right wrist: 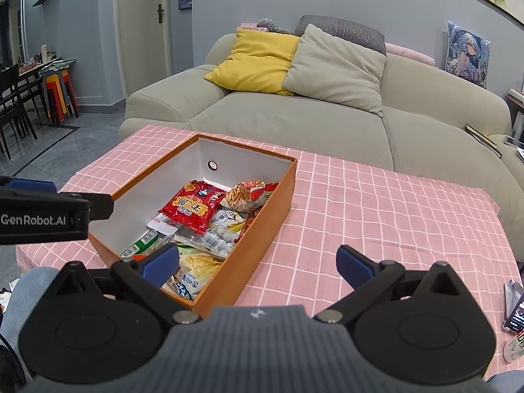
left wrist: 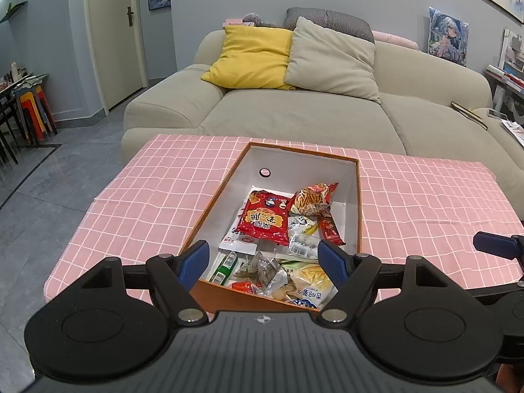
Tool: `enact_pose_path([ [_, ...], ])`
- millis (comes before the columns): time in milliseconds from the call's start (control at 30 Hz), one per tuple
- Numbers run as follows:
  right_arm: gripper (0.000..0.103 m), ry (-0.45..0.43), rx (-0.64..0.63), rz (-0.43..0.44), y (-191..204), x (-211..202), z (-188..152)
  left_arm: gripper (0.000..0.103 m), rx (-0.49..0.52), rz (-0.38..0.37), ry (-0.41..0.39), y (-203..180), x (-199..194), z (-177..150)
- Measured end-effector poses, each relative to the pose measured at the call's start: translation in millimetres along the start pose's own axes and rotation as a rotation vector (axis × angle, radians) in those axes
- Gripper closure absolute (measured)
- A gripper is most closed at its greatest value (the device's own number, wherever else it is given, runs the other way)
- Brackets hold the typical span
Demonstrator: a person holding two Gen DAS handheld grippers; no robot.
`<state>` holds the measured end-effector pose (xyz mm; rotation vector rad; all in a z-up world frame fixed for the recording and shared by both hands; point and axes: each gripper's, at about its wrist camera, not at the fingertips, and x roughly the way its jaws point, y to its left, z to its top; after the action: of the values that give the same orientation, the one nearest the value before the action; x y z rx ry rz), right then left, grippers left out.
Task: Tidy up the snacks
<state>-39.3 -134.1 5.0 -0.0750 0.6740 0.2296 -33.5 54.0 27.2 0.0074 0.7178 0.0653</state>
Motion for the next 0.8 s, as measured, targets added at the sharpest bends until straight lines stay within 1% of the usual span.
enact_pose_path([
  [800,0.004,0.001,-0.001,0.002,-1.7,-0.3,1.2,0.015,0.004,0.006,0.001,3.7,0.0,1.6],
])
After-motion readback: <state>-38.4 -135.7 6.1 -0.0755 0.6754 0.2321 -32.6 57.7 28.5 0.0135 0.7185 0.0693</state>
